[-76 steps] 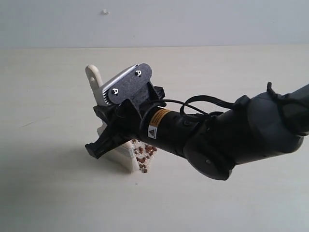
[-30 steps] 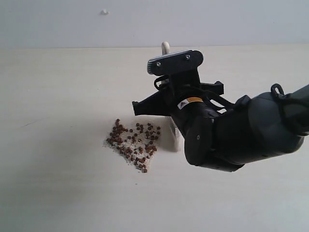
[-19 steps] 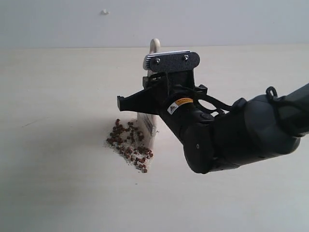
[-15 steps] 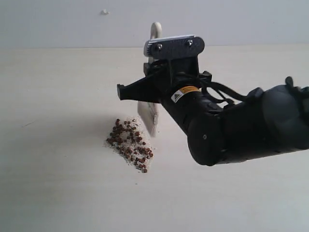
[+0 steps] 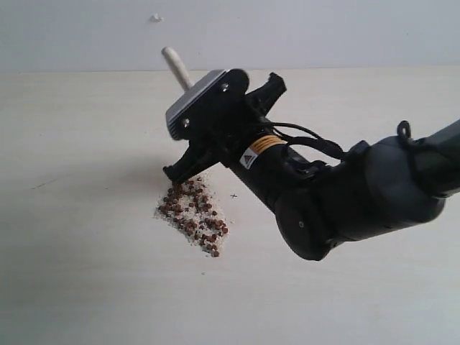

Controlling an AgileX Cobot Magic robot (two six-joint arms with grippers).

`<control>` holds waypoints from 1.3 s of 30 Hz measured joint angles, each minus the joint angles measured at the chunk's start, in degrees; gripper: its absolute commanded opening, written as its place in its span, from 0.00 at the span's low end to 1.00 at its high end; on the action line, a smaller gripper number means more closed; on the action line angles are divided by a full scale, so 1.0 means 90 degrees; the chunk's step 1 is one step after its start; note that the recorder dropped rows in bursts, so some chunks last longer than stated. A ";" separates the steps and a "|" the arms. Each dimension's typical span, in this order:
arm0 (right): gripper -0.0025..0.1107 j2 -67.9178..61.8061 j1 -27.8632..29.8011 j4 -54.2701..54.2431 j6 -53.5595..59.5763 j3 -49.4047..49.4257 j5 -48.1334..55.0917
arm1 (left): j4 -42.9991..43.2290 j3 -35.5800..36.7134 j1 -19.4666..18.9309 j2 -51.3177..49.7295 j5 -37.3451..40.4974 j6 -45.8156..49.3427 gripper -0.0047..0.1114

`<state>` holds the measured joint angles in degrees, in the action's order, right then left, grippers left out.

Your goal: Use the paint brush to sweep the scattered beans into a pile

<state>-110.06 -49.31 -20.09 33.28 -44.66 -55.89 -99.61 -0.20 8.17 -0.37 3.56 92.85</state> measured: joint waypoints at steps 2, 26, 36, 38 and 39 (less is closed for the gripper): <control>0.02 -0.0253 0.0068 0.0480 -0.0011 -0.0123 -0.0048 | 0.0000 0.0000 0.0000 0.0000 0.0000 0.0000 0.04; 0.02 -0.0875 0.0256 0.2626 -0.1271 -0.0654 0.0887 | 0.0000 0.0000 0.0000 0.0000 0.0000 0.0000 0.04; 0.02 -0.0077 0.0256 0.1511 -0.0880 -0.0654 0.1148 | 0.0000 0.0000 0.0000 0.0000 0.0000 0.0000 0.04; 0.02 0.0187 0.0256 0.0788 -0.0480 -0.0654 0.1288 | 0.0000 0.0000 0.0000 0.0000 0.0000 0.0000 0.04; 0.02 0.0330 0.0256 0.0128 -0.0125 -0.0654 0.1413 | 0.0000 0.0000 0.0000 0.0000 0.0000 0.0000 0.04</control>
<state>-107.09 -47.01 -18.94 32.16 -50.55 -43.17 -99.61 -0.20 8.17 -0.37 3.56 92.85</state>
